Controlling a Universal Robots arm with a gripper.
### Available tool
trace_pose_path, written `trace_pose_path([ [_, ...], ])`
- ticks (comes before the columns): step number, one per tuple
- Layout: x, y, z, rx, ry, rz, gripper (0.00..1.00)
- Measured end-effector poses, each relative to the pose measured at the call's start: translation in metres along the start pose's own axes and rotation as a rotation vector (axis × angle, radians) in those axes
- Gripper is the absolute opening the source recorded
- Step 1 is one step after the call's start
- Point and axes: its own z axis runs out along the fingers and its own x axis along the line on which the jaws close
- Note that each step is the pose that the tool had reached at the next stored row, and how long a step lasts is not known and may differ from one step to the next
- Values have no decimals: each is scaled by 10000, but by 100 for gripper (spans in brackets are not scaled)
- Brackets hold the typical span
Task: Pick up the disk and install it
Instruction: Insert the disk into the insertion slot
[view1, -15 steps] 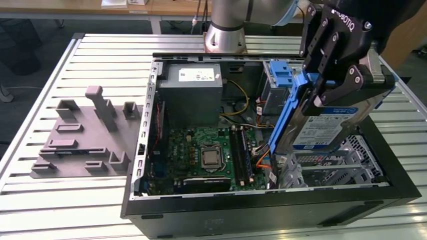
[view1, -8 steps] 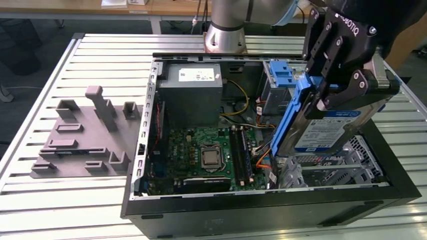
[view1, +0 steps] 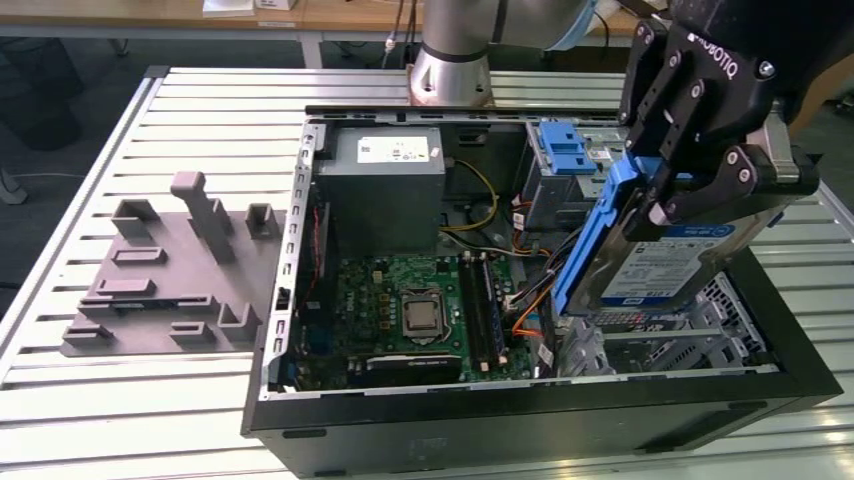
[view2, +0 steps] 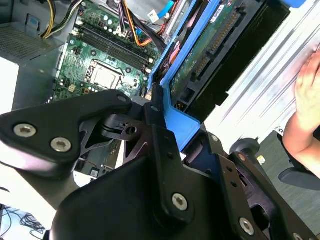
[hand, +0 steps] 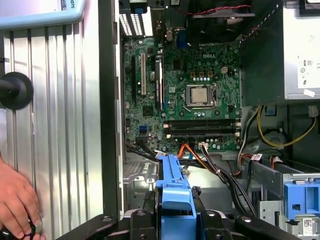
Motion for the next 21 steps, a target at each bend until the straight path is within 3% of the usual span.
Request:
trace_pose_path([
  [11,1,-25,8,0,-3,-1,36],
  [21,-2,-153,31,0,0,0,36],
])
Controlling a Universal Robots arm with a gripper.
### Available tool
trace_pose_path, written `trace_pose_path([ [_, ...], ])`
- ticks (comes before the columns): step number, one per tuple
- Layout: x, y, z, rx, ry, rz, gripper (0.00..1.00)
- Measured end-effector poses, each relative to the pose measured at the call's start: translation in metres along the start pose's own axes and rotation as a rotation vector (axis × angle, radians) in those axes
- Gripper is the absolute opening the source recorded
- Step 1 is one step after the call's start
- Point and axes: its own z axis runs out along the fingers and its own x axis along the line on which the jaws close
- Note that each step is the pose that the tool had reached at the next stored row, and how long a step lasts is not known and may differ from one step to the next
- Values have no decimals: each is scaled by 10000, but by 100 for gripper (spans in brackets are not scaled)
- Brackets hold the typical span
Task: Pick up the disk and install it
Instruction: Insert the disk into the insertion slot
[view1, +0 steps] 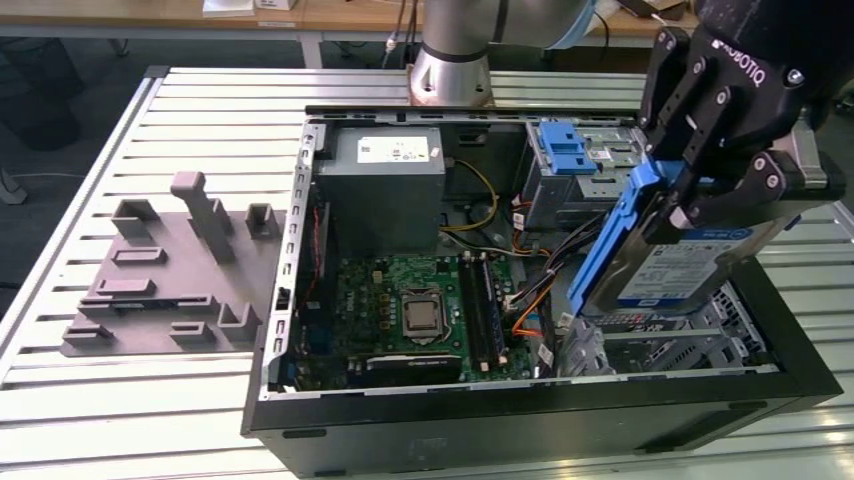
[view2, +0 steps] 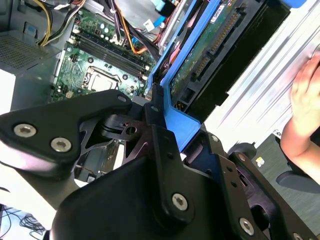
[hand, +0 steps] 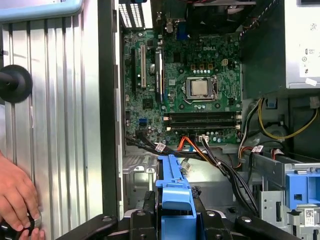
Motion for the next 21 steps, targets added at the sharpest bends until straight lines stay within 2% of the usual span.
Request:
trace_pose_path([
  [8,-4,-91,17,1,0,0,36],
  [16,-4,-93,18,0,0,1,36],
  [21,-6,-143,25,0,-2,0,36],
])
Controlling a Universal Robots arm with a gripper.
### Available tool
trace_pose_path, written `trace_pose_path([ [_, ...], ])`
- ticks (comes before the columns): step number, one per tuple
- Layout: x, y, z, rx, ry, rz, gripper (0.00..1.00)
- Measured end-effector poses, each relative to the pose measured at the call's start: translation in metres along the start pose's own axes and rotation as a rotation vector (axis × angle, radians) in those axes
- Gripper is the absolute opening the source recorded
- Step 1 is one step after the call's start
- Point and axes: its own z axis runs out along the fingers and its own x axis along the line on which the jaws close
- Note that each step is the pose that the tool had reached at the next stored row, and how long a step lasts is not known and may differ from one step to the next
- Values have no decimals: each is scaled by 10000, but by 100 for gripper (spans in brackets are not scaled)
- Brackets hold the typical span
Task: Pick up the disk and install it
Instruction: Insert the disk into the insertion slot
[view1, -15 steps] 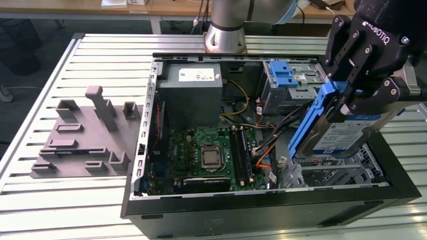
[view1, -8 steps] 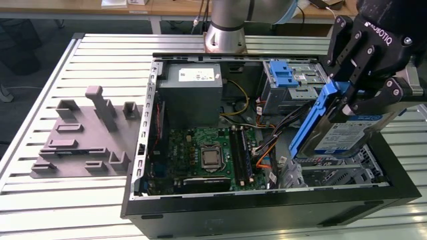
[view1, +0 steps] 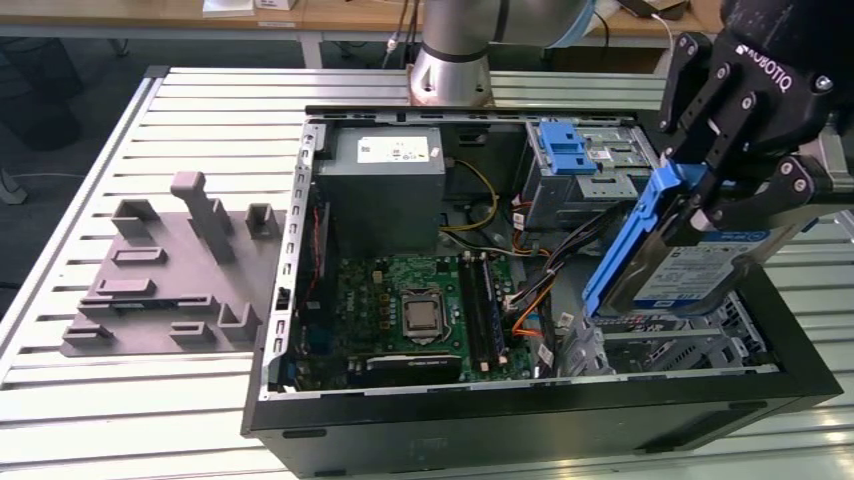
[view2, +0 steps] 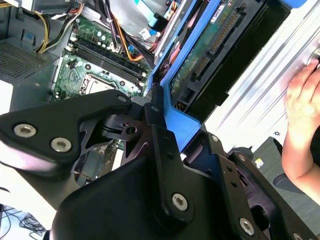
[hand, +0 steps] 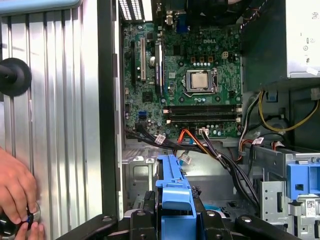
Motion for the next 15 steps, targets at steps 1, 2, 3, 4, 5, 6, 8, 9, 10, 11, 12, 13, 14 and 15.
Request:
trace_pose_path([
  [1,0,-12,1,0,0,1,36],
  [2,-1,-27,3,0,1,1,36],
  [3,-2,-39,4,0,2,1,36],
  [4,-2,-52,6,0,3,0,36],
  [5,-3,-64,9,0,2,0,36],
  [6,-3,-76,12,0,2,0,36],
  [8,-4,-90,17,0,2,0,36],
  [9,-4,-94,19,0,2,0,36],
  [10,-3,-96,21,-1,2,1,36],
  [11,-1,-99,24,0,1,1,36],
  [12,1,-101,27,0,0,1,36],
  [13,5,-103,29,0,1,0,36],
  [14,9,-104,32,0,1,1,36],
  [15,14,-104,36,0,-1,2,36],
])
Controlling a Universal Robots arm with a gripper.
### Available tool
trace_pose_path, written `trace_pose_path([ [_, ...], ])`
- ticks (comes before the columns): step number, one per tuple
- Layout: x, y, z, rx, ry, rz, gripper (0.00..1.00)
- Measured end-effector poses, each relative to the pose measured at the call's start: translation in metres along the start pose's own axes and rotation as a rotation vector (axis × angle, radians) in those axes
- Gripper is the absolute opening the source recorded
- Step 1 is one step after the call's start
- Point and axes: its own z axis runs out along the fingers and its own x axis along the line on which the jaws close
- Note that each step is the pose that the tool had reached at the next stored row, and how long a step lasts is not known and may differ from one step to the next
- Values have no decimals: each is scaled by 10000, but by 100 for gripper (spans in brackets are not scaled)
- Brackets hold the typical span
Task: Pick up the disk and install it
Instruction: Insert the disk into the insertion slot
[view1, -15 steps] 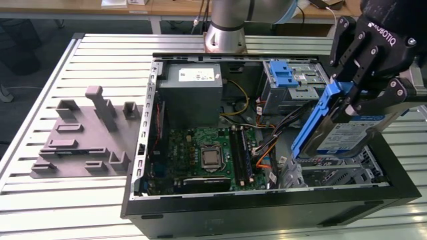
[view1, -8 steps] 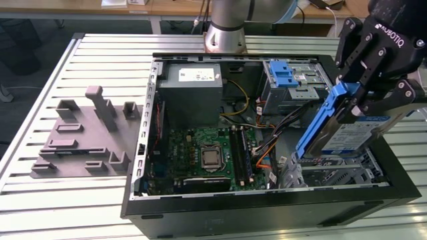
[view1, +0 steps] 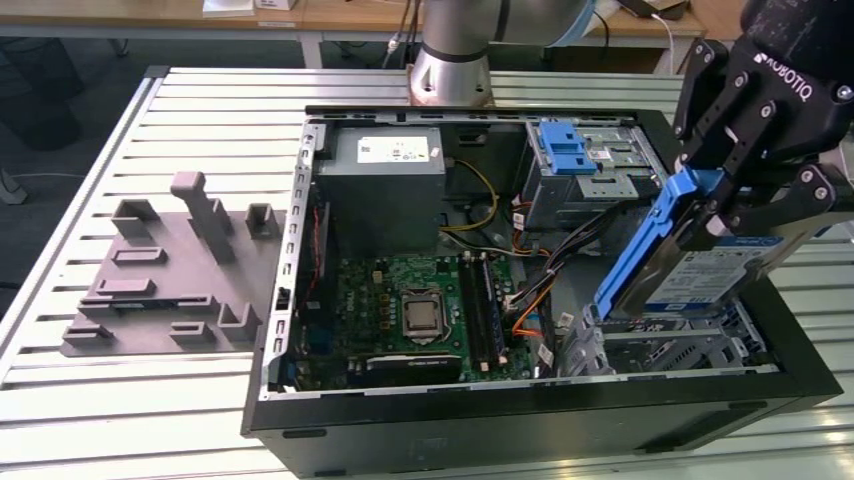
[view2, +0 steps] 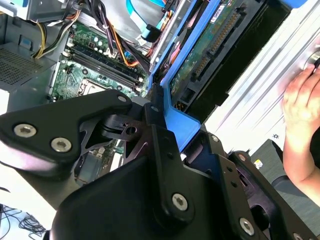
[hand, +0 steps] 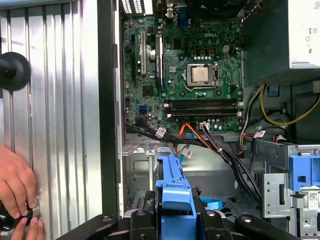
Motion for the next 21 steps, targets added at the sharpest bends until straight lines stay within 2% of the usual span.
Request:
trace_pose_path([
  [21,15,-2,72,0,2,-35,36],
])
